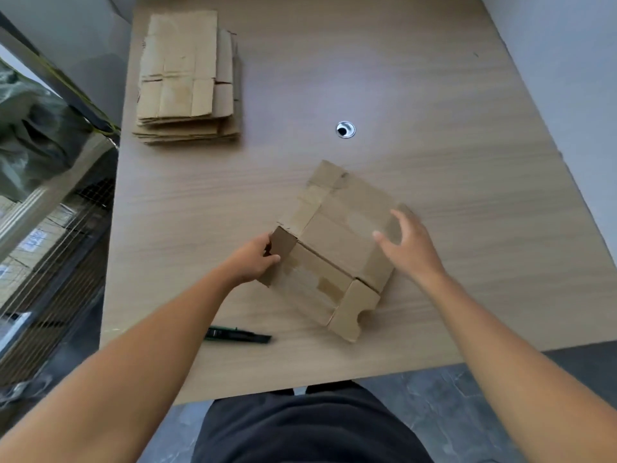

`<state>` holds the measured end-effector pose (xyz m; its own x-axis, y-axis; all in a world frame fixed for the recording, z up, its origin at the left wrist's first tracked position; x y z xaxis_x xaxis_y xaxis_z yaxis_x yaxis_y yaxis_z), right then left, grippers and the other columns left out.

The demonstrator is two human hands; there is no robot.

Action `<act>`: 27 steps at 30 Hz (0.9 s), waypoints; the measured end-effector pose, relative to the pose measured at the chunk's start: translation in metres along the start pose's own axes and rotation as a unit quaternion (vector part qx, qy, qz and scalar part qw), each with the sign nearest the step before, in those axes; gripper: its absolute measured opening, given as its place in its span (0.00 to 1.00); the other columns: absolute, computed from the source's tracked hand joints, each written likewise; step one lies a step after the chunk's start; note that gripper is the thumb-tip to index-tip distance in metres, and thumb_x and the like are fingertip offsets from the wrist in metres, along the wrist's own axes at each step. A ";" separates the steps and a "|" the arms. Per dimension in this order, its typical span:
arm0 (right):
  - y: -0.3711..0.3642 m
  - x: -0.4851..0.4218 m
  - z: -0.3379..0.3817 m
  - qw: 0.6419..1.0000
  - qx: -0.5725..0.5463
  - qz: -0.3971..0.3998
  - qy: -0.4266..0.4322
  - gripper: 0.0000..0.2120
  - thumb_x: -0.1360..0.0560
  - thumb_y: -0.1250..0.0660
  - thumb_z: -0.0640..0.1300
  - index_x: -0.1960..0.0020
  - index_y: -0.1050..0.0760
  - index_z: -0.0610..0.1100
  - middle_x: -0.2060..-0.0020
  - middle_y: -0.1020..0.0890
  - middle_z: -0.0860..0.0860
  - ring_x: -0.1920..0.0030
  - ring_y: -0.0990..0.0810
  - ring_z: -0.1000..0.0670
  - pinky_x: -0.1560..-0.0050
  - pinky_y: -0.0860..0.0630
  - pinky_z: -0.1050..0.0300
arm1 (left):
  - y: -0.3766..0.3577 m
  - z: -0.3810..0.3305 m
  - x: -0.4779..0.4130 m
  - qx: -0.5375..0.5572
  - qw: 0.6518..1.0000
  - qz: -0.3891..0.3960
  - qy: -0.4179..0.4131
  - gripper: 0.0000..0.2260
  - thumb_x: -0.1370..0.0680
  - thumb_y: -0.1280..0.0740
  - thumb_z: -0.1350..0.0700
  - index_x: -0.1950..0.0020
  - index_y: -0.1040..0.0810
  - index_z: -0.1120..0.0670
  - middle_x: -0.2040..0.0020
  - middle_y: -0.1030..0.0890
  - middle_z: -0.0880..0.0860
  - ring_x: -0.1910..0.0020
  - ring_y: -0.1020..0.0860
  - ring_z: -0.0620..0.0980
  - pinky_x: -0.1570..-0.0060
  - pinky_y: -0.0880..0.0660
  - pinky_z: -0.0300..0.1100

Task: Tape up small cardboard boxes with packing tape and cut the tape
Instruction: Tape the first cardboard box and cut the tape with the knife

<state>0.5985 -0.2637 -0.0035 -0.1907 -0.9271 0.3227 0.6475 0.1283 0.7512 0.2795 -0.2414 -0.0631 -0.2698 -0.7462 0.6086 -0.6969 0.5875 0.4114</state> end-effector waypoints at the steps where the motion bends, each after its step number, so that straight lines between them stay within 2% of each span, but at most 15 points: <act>1: -0.005 -0.012 0.011 0.999 0.015 0.019 0.030 0.33 0.23 0.31 0.56 0.23 0.35 0.44 0.26 0.30 0.44 0.26 0.34 0.44 0.27 0.37 0.51 | 0.005 0.002 -0.007 -0.049 0.999 0.006 0.004 0.14 0.20 0.32 0.61 0.35 0.25 0.56 0.41 0.19 0.57 0.40 0.21 0.58 0.38 0.25 0.56; 2: -0.013 -0.023 0.020 0.997 0.031 0.037 0.052 0.34 0.22 0.31 0.56 0.22 0.36 0.44 0.26 0.31 0.44 0.25 0.35 0.44 0.27 0.38 0.51 | 0.013 0.002 -0.013 -0.104 0.995 -0.007 0.004 0.12 0.21 0.31 0.60 0.37 0.24 0.56 0.43 0.18 0.58 0.42 0.21 0.59 0.40 0.24 0.55; 4: -0.027 -0.044 0.027 0.995 0.055 0.068 0.045 0.36 0.22 0.32 0.57 0.21 0.39 0.44 0.23 0.35 0.43 0.23 0.39 0.44 0.25 0.41 0.50 | 0.034 -0.002 -0.027 -0.179 0.979 -0.099 0.000 0.12 0.22 0.30 0.56 0.39 0.23 0.55 0.41 0.20 0.59 0.40 0.23 0.61 0.40 0.26 0.53; 6: -0.037 -0.056 0.016 0.995 0.063 0.076 -0.014 0.39 0.22 0.33 0.60 0.19 0.43 0.45 0.22 0.39 0.44 0.21 0.42 0.44 0.24 0.42 0.48 | 0.050 -0.006 -0.029 -0.144 0.964 -0.223 0.011 0.20 0.24 0.28 0.53 0.33 0.25 0.52 0.30 0.30 0.56 0.31 0.32 0.60 0.32 0.33 0.52; 8: -0.045 -0.060 0.000 0.992 0.064 0.079 -0.069 0.40 0.23 0.34 0.61 0.19 0.45 0.45 0.21 0.41 0.44 0.21 0.43 0.43 0.24 0.41 0.46 | 0.047 0.001 -0.021 -0.047 0.951 -0.292 0.087 0.32 0.24 0.28 0.48 0.23 0.37 0.50 0.22 0.42 0.54 0.24 0.42 0.58 0.27 0.39 0.55; 10: -0.055 -0.058 -0.015 0.990 0.053 0.080 -0.105 0.41 0.23 0.33 0.61 0.19 0.46 0.44 0.21 0.41 0.44 0.21 0.43 0.42 0.23 0.41 0.45 | 0.020 0.018 -0.015 0.048 0.944 -0.259 0.200 0.41 0.23 0.31 0.44 0.19 0.51 0.54 0.18 0.51 0.56 0.20 0.50 0.57 0.25 0.44 0.57; 12: -0.060 -0.054 -0.028 0.991 0.021 0.049 -0.124 0.41 0.23 0.33 0.60 0.19 0.46 0.45 0.21 0.40 0.43 0.21 0.42 0.43 0.23 0.41 0.46 | -0.010 0.025 -0.007 0.093 0.937 -0.221 0.256 0.46 0.24 0.32 0.42 0.18 0.58 0.55 0.18 0.54 0.55 0.19 0.54 0.55 0.24 0.47 0.57; 16: -0.056 -0.051 -0.040 0.982 -0.100 -0.038 -0.157 0.40 0.27 0.32 0.62 0.20 0.40 0.50 0.24 0.35 0.45 0.24 0.36 0.45 0.25 0.37 0.46 | -0.025 0.016 -0.001 0.120 0.922 -0.262 0.258 0.47 0.25 0.33 0.36 0.18 0.54 0.56 0.18 0.51 0.55 0.19 0.53 0.55 0.24 0.47 0.59; 19: -0.050 -0.052 -0.043 0.962 -0.188 -0.042 -0.193 0.41 0.27 0.32 0.66 0.21 0.39 0.49 0.23 0.40 0.43 0.23 0.38 0.45 0.25 0.38 0.49 | -0.011 0.007 -0.003 0.175 0.914 -0.279 0.236 0.50 0.28 0.35 0.28 0.18 0.50 0.55 0.19 0.47 0.56 0.20 0.48 0.57 0.25 0.45 0.61; 21: -0.039 -0.054 -0.040 0.957 -0.220 -0.036 -0.183 0.40 0.27 0.33 0.67 0.22 0.38 0.48 0.23 0.37 0.45 0.24 0.36 0.46 0.26 0.36 0.49 | 0.000 -0.001 -0.004 0.238 0.916 -0.260 0.191 0.52 0.31 0.35 0.24 0.18 0.46 0.53 0.20 0.45 0.54 0.22 0.41 0.57 0.26 0.41 0.61; 22: -0.029 -0.056 -0.036 0.957 -0.236 -0.038 -0.167 0.36 0.27 0.32 0.66 0.26 0.33 0.48 0.27 0.31 0.46 0.28 0.31 0.47 0.30 0.32 0.50 | 0.005 -0.007 -0.003 0.266 0.916 -0.251 0.167 0.52 0.32 0.35 0.23 0.19 0.43 0.53 0.21 0.44 0.53 0.24 0.38 0.56 0.26 0.39 0.59; 24: -0.009 -0.056 -0.025 0.954 -0.269 -0.042 -0.123 0.24 0.28 0.31 0.64 0.40 0.27 0.49 0.44 0.21 0.52 0.44 0.22 0.52 0.44 0.26 0.52 | 0.013 -0.023 0.001 0.302 0.913 -0.246 0.123 0.52 0.35 0.35 0.22 0.21 0.38 0.55 0.23 0.38 0.54 0.26 0.34 0.54 0.26 0.37 0.57; 25: 0.001 -0.055 -0.016 0.952 -0.287 -0.042 -0.096 0.21 0.28 0.31 0.63 0.44 0.27 0.50 0.50 0.20 0.54 0.51 0.22 0.55 0.49 0.26 0.54 | 0.017 -0.032 0.004 0.314 0.911 -0.249 0.100 0.52 0.35 0.35 0.22 0.22 0.36 0.55 0.24 0.36 0.53 0.26 0.34 0.53 0.25 0.38 0.57; 27: 0.023 -0.050 0.002 0.944 -0.324 -0.049 -0.046 0.18 0.28 0.32 0.63 0.47 0.27 0.51 0.55 0.21 0.57 0.58 0.22 0.61 0.54 0.28 0.58 | 0.019 -0.055 0.011 0.346 0.903 -0.248 0.044 0.49 0.33 0.37 0.24 0.21 0.36 0.53 0.23 0.34 0.52 0.25 0.35 0.49 0.24 0.39 0.54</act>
<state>0.6213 -0.2134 -0.0012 -0.3168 -0.8847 0.3420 0.9333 -0.2264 0.2789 0.2993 -0.2213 -0.0112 0.2235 -0.8182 0.5297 -0.9744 -0.1731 0.1437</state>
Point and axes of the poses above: each hand's wrist, its own x-axis away from the middle knuckle, its own y-axis out of the back of the hand, z = x × y, the point moved 6 cm from there along -x, towards the middle knuckle
